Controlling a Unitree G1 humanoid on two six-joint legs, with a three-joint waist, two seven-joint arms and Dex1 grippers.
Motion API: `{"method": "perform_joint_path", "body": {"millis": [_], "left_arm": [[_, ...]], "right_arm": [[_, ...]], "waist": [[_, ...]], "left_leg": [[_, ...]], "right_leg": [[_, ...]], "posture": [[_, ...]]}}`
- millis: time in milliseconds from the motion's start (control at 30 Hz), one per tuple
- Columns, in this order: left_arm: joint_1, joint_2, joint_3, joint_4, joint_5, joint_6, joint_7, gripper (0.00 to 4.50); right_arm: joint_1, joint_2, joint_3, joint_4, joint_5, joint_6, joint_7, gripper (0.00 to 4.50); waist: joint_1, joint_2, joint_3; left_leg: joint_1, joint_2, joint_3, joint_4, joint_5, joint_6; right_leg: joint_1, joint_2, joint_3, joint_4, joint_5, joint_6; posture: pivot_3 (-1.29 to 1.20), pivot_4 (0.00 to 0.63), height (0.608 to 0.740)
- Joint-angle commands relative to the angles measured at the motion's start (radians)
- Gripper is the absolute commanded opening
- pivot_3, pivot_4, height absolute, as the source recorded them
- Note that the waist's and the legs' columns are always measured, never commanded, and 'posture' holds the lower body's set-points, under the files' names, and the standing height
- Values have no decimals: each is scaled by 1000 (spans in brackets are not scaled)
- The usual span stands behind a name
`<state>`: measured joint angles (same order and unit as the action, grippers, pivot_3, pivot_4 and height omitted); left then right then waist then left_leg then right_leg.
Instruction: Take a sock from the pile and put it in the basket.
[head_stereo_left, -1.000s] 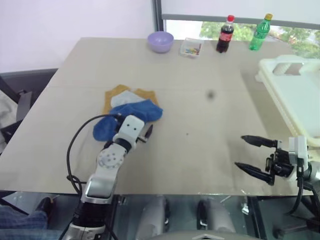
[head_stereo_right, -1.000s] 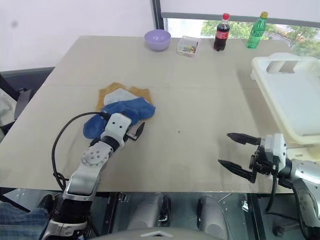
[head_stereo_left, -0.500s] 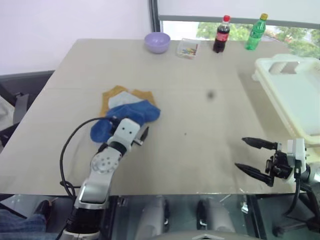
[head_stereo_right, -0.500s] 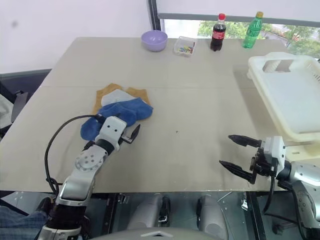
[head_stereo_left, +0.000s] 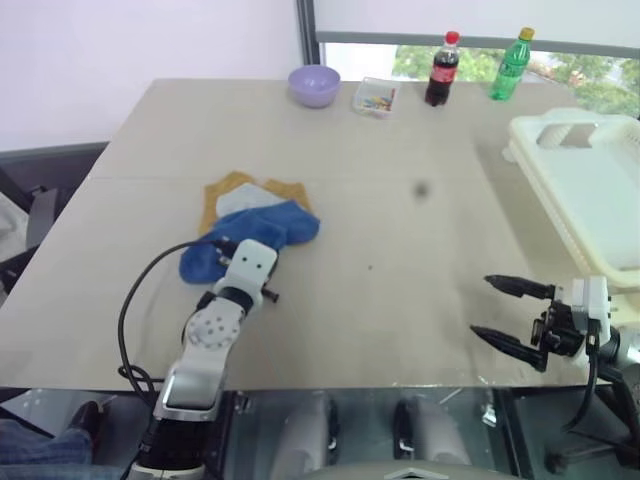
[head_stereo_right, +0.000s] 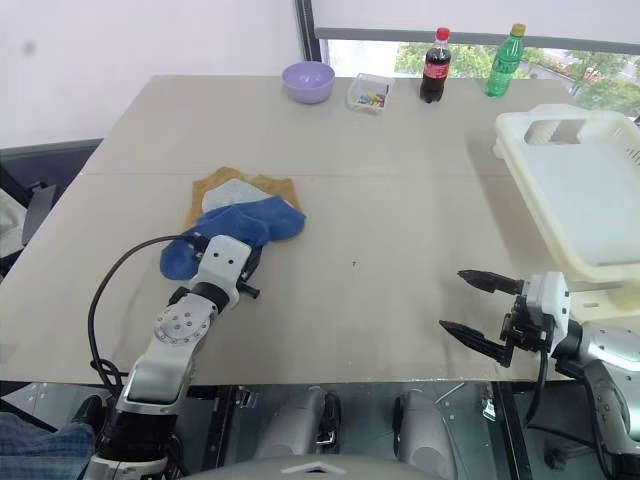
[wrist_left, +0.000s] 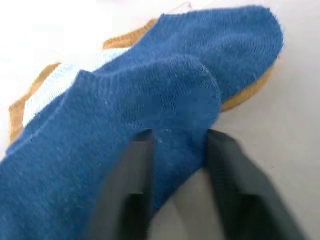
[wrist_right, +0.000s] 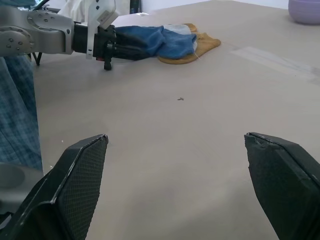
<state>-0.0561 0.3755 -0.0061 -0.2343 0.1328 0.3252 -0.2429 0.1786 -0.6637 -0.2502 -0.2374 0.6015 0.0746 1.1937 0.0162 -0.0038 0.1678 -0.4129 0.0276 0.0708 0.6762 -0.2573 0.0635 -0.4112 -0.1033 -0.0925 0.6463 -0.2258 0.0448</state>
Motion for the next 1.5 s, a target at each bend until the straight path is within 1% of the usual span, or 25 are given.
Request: {"method": "perform_joint_path", "body": {"millis": [33,67,167,300,400,467,567,600,700,800,833,900,967,1033,1233,1400,1500], "left_arm": [[15,9,5,6,6,0,-5,244],[17,11,6,6,5,-4,-7,65],[33,15,9,-21,-19,-13,-36,65],[74,27,18,-131,-127,32,-145,65],[103,64,48,-220,-217,96,-231,65],[110,82,59,-246,-245,132,-257,65],[110,103,52,-276,-293,214,-286,65],[102,100,27,-300,-313,262,-292,65],[50,68,-88,-322,-322,357,-285,65],[-8,8,-198,-315,-298,405,-247,65],[-22,-31,-221,-317,-311,406,-235,65],[-56,-85,-240,-288,-319,401,-216,65],[-97,-110,-253,-235,-309,387,-214,65],[-145,-141,-282,-172,-304,428,-202,65],[-241,-198,-395,-36,-285,449,-216,65],[-325,-234,-481,33,-286,469,-272,65],[-351,-256,-499,52,-291,473,-282,65]], "right_arm": [[3,2,-11,-13,7,-17,2,4500],[3,3,-11,-12,7,-18,2,4500],[5,6,-11,-11,4,-21,1,4500],[8,10,-10,-9,1,-25,-2,4500],[6,10,-11,-5,1,-27,-3,4500],[4,10,-10,-2,-1,-28,-2,4500],[-1,10,-7,3,-2,-29,-3,4500],[-5,10,-7,6,-4,-32,-3,4500],[-16,10,-8,15,-8,-36,-6,4500],[-18,6,-20,19,-11,-44,-7,4500],[-18,5,-28,17,-13,-45,-14,4500],[-16,3,-35,12,-14,-45,-22,4500],[-14,3,-36,5,-11,-43,-28,4500],[-10,4,-35,-1,-10,-44,-33,4500],[-1,-2,-51,7,-15,-56,-41,4500],[9,3,-57,-2,-17,-58,-56,4500],[5,-1,-60,7,-19,-61,-57,4500]], "waist": [[1,0,0],[1,0,0],[1,0,0],[0,0,0],[3,0,0],[1,0,0],[1,0,0],[1,0,0],[4,0,0],[11,0,0],[11,0,0],[11,-1,0],[12,-1,0],[12,0,0],[18,-1,0],[27,-1,0],[24,-1,0]], "left_leg": [[0,0,0,0,0,0],[0,0,0,0,0,0],[0,0,0,0,0,0],[0,0,0,0,0,0],[-1,0,0,1,0,0],[-1,0,0,1,0,0],[-1,0,0,1,0,0],[-1,0,0,1,0,0],[-1,-1,0,2,0,0],[-2,-1,0,4,0,0],[-2,-1,0,4,0,0],[-2,-1,0,4,0,0],[-2,-1,0,5,0,1],[-1,-1,0,5,0,1],[-2,-1,0,8,-1,1],[-2,-1,0,9,-1,1],[-2,-1,0,9,-1,2]], "right_leg": [[0,0,0,0,0,0],[0,0,0,0,0,0],[0,0,0,0,0,0],[0,-1,1,0,0,0],[0,-1,0,0,0,0],[0,-1,0,0,0,0],[0,-1,0,0,0,-1],[0,-1,0,0,0,-1],[0,0,0,0,0,0],[0,0,0,0,0,0],[1,0,0,0,0,1],[1,0,1,0,0,1],[0,0,1,1,0,1],[0,1,1,2,0,1],[0,2,2,3,0,1],[0,1,1,3,0,1],[0,1,2,3,0,1]], "posture": [[0,150,733],[0,150,733],[0,150,733],[0,150,733],[0,150,733],[0,150,733],[0,150,733],[0,150,733],[0,150,733],[0,150,733],[0,150,733],[0,150,733],[0,150,733],[0,150,733],[0,150,733],[0,150,733],[0,150,733]]}}
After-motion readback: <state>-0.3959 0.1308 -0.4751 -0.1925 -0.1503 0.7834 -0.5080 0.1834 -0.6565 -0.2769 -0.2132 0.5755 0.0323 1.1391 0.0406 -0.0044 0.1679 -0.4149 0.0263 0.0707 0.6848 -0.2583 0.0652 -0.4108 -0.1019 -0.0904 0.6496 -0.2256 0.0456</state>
